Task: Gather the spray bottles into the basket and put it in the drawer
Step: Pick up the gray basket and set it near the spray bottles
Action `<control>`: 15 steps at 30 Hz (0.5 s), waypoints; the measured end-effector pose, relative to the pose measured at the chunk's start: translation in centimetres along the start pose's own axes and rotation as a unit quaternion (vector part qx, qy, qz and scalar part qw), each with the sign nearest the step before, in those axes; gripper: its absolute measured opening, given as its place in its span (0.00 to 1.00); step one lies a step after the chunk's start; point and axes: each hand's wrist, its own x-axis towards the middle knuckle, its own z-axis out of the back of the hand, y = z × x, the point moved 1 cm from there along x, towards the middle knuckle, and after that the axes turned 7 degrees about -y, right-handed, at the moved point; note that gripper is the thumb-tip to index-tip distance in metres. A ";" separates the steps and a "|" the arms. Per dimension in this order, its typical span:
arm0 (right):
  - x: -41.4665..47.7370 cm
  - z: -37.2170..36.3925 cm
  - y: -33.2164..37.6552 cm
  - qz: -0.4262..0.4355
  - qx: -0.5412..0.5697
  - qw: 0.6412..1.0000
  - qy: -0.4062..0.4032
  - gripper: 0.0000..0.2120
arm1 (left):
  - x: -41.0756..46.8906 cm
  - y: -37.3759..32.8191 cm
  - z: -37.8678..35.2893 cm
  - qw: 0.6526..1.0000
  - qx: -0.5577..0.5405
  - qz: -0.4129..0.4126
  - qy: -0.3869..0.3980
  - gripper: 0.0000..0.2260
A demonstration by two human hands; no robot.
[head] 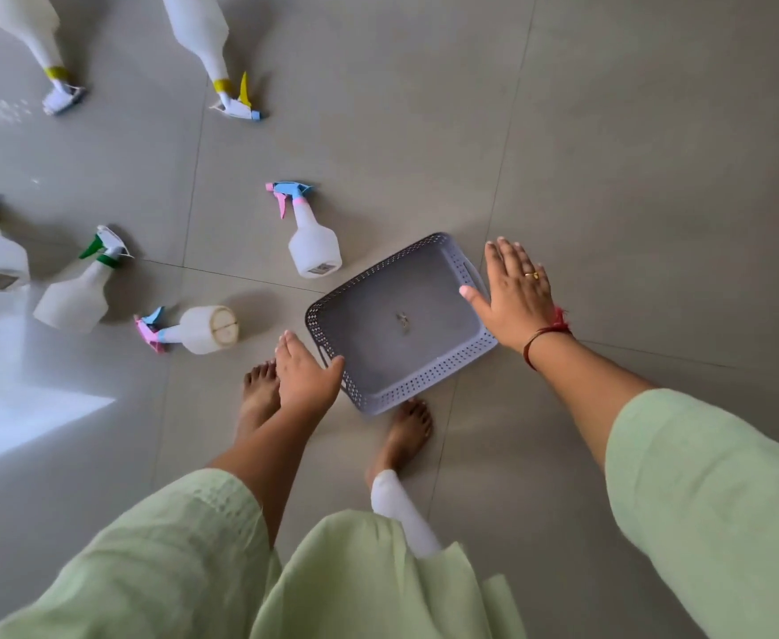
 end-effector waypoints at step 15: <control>7.9 -14.1 -3.2 -0.053 0.033 0.993 0.099 0.39 | 10.3 2.7 -13.0 0.950 -0.223 0.215 0.021 0.27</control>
